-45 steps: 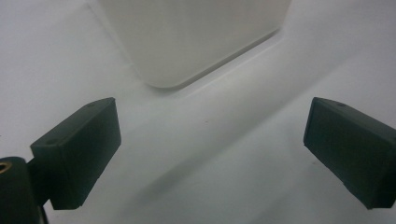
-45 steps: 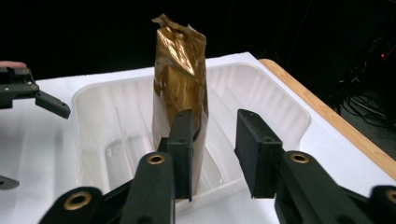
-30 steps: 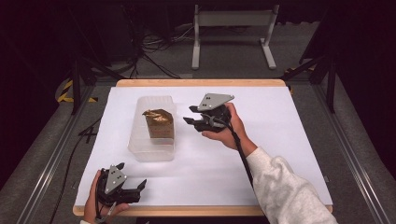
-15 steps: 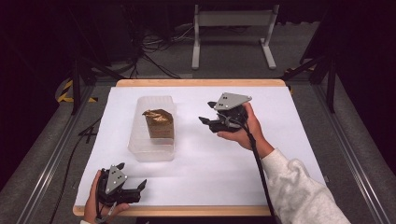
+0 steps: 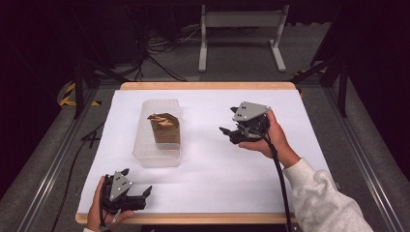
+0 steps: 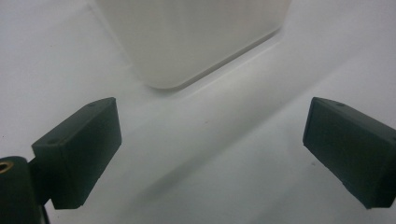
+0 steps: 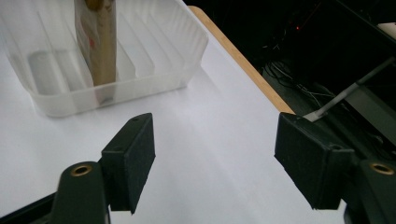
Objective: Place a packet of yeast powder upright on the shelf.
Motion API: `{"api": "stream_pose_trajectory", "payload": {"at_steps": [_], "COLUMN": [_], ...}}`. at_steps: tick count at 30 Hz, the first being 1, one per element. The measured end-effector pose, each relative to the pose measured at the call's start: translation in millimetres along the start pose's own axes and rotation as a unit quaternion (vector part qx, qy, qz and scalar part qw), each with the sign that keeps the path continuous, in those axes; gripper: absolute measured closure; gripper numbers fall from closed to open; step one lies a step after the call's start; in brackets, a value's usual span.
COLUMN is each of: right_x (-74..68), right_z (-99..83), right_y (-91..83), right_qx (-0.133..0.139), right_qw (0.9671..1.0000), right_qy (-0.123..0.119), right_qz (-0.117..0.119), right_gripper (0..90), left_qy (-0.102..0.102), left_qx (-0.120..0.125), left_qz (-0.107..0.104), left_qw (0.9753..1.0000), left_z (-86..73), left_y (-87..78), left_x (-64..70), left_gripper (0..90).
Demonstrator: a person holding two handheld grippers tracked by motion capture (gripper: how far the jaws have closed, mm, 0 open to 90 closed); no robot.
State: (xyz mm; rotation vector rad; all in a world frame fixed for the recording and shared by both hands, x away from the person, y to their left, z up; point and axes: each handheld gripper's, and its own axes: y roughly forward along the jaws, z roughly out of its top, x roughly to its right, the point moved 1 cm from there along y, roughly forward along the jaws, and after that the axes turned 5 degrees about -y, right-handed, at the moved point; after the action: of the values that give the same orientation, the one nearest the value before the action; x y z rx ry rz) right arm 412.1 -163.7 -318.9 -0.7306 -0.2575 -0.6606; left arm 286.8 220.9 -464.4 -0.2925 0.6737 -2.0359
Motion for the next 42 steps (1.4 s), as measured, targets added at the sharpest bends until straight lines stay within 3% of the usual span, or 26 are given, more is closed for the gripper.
{"api": "stream_pose_trajectory", "payload": {"at_steps": [8,14,24,31,42], "right_x": [1.1,4.1,5.6,1.2,-8.4], "right_z": [-20.0,-37.4,-71.8,-98.9,-139.0], "right_y": [-13.8,-25.0,-39.6,-51.2,-67.5], "right_qx": [-0.010,-0.006,-0.026,-0.016,-0.022], "right_qw": [0.9997,0.9990,0.9972,0.9965,0.9935], "right_qy": [0.009,0.030,0.046,0.059,0.072], "right_qz": [-0.021,-0.032,-0.053,-0.057,-0.085], "right_gripper": [18.2,13.7,12.0,11.4,11.1], "left_qy": [0.001,0.003,0.001,0.003,0.001], "left_qx": [-0.002,-0.003,0.003,-0.001,-0.001], "left_qz": [-0.001,-0.001,-0.002,-0.004,-0.003], "left_qw": [1.0000,1.0000,1.0000,1.0000,1.0000], "left_z": [0.1,0.8,2.0,4.0,4.1], "left_y": [0.8,1.4,2.7,5.4,5.7], "left_x": [0.3,0.6,0.8,0.8,0.7], "left_gripper": [5.2,5.1,5.1,5.0,5.0]}}
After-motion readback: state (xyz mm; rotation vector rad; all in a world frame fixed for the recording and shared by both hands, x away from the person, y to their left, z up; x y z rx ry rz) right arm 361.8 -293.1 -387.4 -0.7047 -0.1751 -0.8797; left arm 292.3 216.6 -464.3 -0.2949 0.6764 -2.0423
